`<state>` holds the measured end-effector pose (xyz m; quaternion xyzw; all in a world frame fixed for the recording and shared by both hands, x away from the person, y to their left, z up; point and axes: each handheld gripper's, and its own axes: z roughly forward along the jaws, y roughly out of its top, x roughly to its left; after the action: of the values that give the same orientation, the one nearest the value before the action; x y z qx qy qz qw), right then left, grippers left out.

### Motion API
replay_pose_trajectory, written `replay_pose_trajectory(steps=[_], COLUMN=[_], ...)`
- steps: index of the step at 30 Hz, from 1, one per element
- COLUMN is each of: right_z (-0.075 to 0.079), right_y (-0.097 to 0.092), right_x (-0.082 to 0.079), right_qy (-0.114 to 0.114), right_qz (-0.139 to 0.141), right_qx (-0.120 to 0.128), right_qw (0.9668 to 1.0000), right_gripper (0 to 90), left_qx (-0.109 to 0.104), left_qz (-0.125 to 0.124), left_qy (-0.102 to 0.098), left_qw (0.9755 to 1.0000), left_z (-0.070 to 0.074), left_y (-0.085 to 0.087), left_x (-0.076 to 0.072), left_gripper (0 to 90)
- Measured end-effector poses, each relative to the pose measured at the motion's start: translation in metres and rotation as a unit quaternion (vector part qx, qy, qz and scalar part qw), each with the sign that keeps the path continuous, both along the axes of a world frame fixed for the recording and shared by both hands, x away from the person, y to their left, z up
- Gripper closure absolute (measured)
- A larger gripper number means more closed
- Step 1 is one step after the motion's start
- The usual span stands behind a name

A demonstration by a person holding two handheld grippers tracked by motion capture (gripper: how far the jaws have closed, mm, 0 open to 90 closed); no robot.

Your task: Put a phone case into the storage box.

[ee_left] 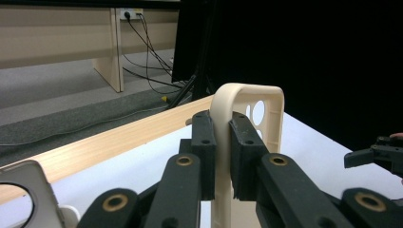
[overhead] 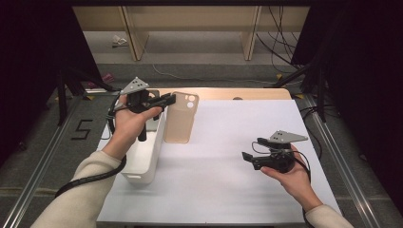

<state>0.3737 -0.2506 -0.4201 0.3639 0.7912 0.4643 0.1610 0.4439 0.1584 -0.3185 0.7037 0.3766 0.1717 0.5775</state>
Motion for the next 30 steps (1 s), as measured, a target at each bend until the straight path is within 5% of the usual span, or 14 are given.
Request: replay_pose_trajectory(steps=[30], right_z=[0.000], right_y=[-0.008], right_x=[-0.003], right_qy=[0.009], right_qz=[-0.023], right_qx=[0.016], right_qw=[0.9996], right_gripper=[16.7], left_qx=[0.011], left_qz=[0.048], left_qy=[-0.012], left_qw=[0.9987], left_z=[0.014], left_y=[0.053], left_x=[0.012], left_gripper=[81.9])
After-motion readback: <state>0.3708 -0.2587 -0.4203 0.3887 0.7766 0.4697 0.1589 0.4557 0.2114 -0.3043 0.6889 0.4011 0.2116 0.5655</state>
